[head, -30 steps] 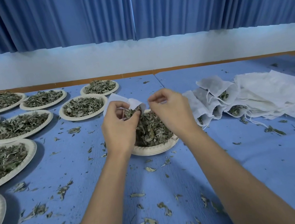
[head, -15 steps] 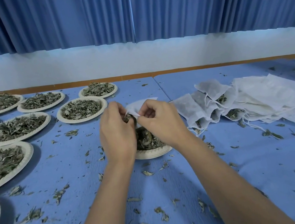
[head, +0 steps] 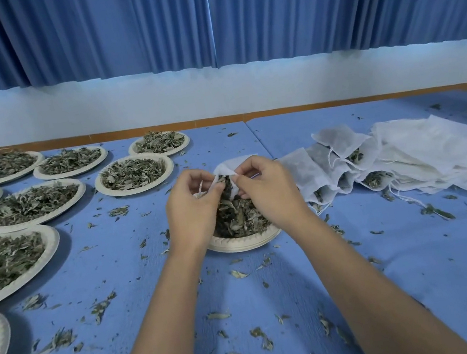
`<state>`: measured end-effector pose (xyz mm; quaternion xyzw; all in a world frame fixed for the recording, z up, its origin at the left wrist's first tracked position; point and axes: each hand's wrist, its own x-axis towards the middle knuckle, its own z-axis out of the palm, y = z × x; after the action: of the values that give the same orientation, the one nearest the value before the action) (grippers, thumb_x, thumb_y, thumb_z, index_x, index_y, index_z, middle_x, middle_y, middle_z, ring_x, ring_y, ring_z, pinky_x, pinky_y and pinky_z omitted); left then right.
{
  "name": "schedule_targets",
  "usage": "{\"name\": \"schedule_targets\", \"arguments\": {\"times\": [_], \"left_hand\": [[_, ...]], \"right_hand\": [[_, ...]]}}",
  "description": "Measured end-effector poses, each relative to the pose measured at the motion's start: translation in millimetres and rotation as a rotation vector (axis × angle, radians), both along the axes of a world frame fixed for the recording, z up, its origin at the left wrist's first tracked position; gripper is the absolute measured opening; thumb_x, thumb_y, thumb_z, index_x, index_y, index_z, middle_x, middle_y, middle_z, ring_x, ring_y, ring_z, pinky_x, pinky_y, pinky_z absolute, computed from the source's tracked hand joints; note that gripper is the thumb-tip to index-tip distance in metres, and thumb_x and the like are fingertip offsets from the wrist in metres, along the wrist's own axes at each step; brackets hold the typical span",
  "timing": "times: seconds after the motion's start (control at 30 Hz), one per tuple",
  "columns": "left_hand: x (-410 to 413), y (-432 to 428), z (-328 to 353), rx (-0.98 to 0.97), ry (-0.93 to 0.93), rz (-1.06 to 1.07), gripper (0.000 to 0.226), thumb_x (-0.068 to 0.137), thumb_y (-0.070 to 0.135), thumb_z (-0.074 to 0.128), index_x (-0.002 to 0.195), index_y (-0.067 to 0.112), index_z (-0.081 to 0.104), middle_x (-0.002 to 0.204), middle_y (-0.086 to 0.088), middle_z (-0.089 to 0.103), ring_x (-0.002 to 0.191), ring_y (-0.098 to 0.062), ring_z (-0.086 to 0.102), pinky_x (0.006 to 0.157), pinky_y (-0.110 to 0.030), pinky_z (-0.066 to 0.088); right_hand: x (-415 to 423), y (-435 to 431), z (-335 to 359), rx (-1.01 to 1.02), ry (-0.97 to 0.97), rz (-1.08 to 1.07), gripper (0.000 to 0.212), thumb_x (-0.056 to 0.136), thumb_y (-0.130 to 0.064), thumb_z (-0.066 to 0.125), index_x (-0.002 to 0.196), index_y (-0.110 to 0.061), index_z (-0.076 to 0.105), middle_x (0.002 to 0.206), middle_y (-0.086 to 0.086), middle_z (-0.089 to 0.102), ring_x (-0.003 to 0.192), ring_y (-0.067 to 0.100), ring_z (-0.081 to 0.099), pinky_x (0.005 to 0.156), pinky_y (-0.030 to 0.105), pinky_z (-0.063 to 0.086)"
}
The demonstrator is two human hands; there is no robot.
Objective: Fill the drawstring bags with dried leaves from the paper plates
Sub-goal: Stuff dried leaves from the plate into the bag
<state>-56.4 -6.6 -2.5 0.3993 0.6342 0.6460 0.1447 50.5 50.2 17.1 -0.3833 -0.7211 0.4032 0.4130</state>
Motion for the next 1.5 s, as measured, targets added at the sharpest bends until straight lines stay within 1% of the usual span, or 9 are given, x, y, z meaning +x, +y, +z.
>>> {"name": "schedule_targets", "arguments": {"times": [0.17,0.4,0.5,0.67,0.8,0.93,1.17,1.27,1.5], "left_hand": [[2.0,0.9,-1.2,-0.024,0.068,0.108,0.032,0.078,0.006,0.069,0.081,0.027,0.045,0.073,0.005,0.051,0.060,-0.001,0.046,0.053,-0.011,0.037],[2.6,0.8,0.4,0.012,0.146,0.251,0.029,0.076,-0.002,0.062,0.085,0.020,0.044,0.078,0.001,0.047,0.064,-0.007,0.042,0.054,-0.010,0.036],[-0.4,0.9,0.4,0.026,0.108,0.165,0.023,0.079,0.013,0.071,0.084,0.021,0.050,0.092,-0.002,0.057,0.078,-0.006,0.053,0.066,-0.008,0.039],[-6.9,-4.5,2.4,-0.009,-0.011,-0.069,0.034,0.081,0.003,0.067,0.107,0.022,0.056,0.118,0.003,0.056,0.107,-0.006,0.055,0.083,-0.020,0.047],[-9.0,-9.7,4.1,-0.049,-0.047,-0.228,0.052,0.080,-0.006,0.066,0.118,0.028,0.052,0.128,0.005,0.050,0.094,0.000,0.059,0.076,-0.019,0.051],[-8.8,-12.1,2.7,0.019,-0.081,-0.278,0.056,0.079,-0.006,0.070,0.119,0.031,0.056,0.112,0.024,0.058,0.073,0.004,0.065,0.064,-0.008,0.048],[-8.1,-8.6,3.7,0.016,-0.012,-0.015,0.030,0.076,0.010,0.078,0.094,0.031,0.065,0.082,0.019,0.059,0.068,-0.014,0.058,0.059,-0.012,0.046],[-6.9,-5.2,4.1,-0.002,0.008,0.133,0.024,0.077,0.013,0.076,0.088,0.027,0.061,0.078,0.018,0.054,0.069,-0.007,0.055,0.053,-0.006,0.039],[-8.6,-3.1,-2.1,-0.166,0.226,0.354,0.032,0.075,-0.002,0.065,0.090,0.019,0.046,0.096,0.000,0.051,0.072,-0.017,0.044,0.057,-0.028,0.033]], "right_hand": [[-1.0,-0.9,1.7,-0.077,0.031,0.089,0.024,0.083,-0.004,0.057,0.063,-0.018,0.057,0.071,0.004,0.057,0.072,0.022,0.051,0.079,0.049,0.048],[-2.2,-0.6,-3.1,-0.048,0.022,0.152,0.021,0.084,-0.007,0.057,0.066,-0.017,0.057,0.065,-0.006,0.053,0.063,0.009,0.044,0.063,0.025,0.036],[-0.6,2.1,-5.0,0.090,-0.026,0.047,0.013,0.089,-0.016,0.060,0.077,-0.021,0.061,0.077,-0.009,0.058,0.065,-0.001,0.049,0.062,0.012,0.038],[-1.1,6.8,-7.2,-0.021,0.075,-0.006,0.021,0.095,-0.015,0.055,0.077,-0.026,0.055,0.078,-0.007,0.058,0.081,0.019,0.060,0.085,0.044,0.052],[-1.9,8.6,-7.7,-0.062,0.074,-0.001,0.016,0.097,-0.016,0.052,0.082,-0.022,0.055,0.080,-0.004,0.059,0.062,0.010,0.057,0.076,0.037,0.052],[-2.9,9.3,-7.5,-0.114,0.115,0.029,0.013,0.097,-0.012,0.051,0.085,-0.016,0.056,0.078,-0.001,0.059,0.064,0.007,0.056,0.065,0.023,0.052],[-3.1,4.1,-5.6,-0.028,0.017,0.107,0.021,0.096,-0.014,0.054,0.078,-0.025,0.053,0.077,-0.007,0.055,0.073,0.011,0.054,0.076,0.034,0.050],[-4.3,-0.2,-5.9,0.115,-0.068,0.107,0.024,0.094,-0.018,0.056,0.074,-0.030,0.050,0.074,-0.009,0.055,0.069,0.007,0.050,0.066,0.020,0.042],[-11.6,-11.5,-7.5,0.169,-0.112,0.224,0.028,0.088,-0.012,0.060,0.068,-0.031,0.053,0.068,-0.010,0.058,0.060,0.005,0.047,0.060,0.024,0.038]]}}
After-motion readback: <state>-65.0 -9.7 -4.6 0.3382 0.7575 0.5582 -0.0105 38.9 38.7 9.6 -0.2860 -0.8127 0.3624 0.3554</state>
